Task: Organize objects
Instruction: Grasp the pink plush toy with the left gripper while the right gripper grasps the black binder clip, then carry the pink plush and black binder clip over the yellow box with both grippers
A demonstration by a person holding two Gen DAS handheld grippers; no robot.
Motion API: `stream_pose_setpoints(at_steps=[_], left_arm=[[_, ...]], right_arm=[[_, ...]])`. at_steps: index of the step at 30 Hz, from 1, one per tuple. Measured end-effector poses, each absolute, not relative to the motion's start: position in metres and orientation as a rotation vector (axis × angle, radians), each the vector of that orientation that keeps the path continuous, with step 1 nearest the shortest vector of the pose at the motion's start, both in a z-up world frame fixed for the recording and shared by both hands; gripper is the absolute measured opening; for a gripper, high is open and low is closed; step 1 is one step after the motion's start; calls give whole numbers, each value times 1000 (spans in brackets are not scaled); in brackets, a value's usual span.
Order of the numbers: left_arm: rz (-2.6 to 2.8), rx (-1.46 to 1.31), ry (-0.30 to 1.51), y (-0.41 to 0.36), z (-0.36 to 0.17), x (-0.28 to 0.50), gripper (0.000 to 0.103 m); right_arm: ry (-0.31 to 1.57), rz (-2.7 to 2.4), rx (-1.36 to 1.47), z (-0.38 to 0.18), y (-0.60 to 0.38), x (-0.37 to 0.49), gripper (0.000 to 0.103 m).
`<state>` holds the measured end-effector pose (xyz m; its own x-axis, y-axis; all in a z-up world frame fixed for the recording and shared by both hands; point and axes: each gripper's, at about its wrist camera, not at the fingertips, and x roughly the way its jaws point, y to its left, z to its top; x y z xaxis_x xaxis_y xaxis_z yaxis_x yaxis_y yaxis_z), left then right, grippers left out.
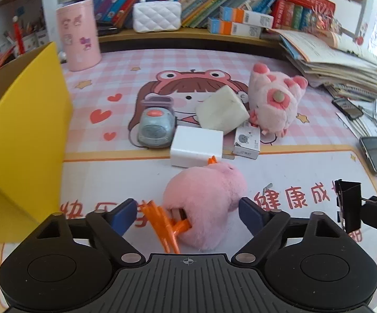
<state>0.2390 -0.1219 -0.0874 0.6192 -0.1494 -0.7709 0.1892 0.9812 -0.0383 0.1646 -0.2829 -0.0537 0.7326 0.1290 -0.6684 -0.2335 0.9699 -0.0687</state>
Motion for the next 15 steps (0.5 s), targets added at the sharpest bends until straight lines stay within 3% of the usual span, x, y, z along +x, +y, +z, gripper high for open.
stream_pose_setpoints(at_steps=[1, 3, 15], left_arm=[[-200, 59, 880, -124, -89, 240, 79], [-207, 95, 874, -128, -92, 241, 65], [-289, -6, 810, -98, -57, 194, 64]], right_arm=[[726, 199, -148, -54, -283, 164, 2], [733, 200, -143, -55, -283, 164, 2], [742, 214, -139, -53, -260, 152, 2]])
